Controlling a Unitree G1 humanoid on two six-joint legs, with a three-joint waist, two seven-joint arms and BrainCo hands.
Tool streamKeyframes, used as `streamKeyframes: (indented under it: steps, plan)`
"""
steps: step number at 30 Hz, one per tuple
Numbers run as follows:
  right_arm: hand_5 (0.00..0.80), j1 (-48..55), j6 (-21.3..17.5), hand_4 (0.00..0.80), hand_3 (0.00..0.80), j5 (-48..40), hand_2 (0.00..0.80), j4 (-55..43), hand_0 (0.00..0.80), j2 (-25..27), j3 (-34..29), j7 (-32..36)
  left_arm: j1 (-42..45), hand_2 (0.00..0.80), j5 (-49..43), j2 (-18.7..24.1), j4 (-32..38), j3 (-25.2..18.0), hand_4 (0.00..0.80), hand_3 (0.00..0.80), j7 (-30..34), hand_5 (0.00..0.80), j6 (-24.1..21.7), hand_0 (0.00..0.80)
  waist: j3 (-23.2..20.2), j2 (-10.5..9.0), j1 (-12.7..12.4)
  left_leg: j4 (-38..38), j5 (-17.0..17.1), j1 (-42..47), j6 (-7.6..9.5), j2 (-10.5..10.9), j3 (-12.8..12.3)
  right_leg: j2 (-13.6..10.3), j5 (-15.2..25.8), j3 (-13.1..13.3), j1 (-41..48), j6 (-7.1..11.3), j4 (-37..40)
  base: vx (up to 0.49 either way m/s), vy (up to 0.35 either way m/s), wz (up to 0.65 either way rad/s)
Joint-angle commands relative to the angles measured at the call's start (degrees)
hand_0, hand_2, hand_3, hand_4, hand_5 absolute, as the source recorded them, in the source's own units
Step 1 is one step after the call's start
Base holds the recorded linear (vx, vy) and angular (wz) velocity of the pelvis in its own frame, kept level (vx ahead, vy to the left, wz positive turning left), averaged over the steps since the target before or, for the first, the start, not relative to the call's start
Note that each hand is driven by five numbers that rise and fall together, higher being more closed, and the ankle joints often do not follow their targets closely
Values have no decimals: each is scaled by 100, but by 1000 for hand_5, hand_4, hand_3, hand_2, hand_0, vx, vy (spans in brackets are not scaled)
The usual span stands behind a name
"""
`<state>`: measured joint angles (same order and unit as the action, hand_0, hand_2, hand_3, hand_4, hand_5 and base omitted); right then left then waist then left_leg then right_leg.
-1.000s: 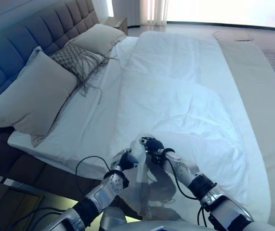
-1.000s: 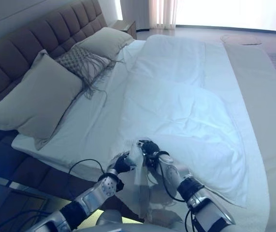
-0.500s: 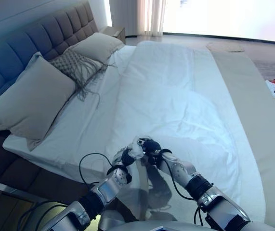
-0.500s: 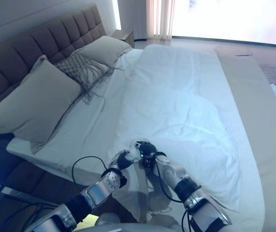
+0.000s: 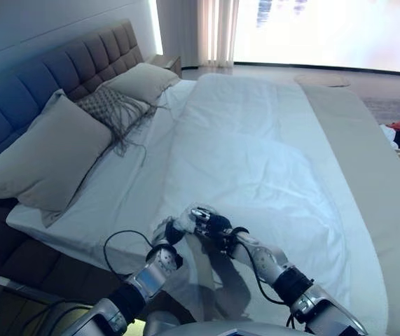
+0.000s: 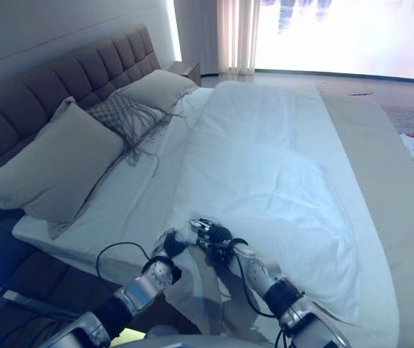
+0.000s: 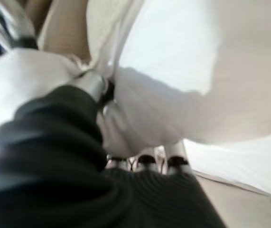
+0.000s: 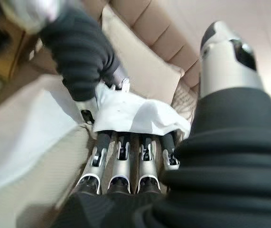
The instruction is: Make the bed neatly
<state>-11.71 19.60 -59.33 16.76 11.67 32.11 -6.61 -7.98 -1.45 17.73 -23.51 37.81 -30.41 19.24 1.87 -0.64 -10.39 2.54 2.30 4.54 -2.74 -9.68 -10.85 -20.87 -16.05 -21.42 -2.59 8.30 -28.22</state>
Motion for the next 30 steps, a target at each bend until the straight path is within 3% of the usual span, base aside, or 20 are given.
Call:
streamKeyframes:
  steps: [1, 8, 14, 25, 30]
  plan:
    - [0, 115, -192, 0, 0, -282, 0, -626, 0, -181, -558, 295, -296, 800, -20, 527, -170, -922, 800, 800, -605, 800, -713, 800, 236, -282, -52, 188, -140, 149, -371, -298, 221, -299, 2379, -28, 763, 577, 2348, -21, 25, -7]
    - [0, 1396, 9, 0, 0, 205, 0, -203, 0, 126, -1251, 556, 118, 800, 78, 527, -971, -2294, 800, 800, -990, 800, -1483, 800, 186, -221, 387, 147, -119, 171, -368, -327, 29, -188, 2302, 193, 582, 522, 2279, -37, 21, -16]
    - [0, 1811, 26, 0, 0, 138, 0, 556, 0, 383, -1812, 862, 184, 800, -48, 658, -1309, -2806, 800, 800, -1106, 800, -1731, 800, 124, -206, 611, 69, -138, 281, -393, -315, 0, -105, 2219, 269, 542, 508, 2250, -4, 0, -11]
    - [0, 2222, -385, 0, 0, 331, 0, 1058, 0, 459, -3030, 940, 489, 800, 341, 863, -1980, -3998, 800, 800, -1326, 800, -2048, 800, -66, -42, 875, -17, -206, 382, -354, -166, 59, -9, 2102, 418, 514, 470, 2272, 12, 38, -9]
    - [0, 2343, -340, 0, 0, 546, 0, 1147, 0, 603, -3358, 1119, 744, 800, -241, 1447, -1785, -4583, 800, 800, -889, 800, -2192, 800, -108, 57, 901, -64, -262, 425, -343, -83, 68, -9, 2013, 461, 512, 438, 2247, 5, 82, -6]
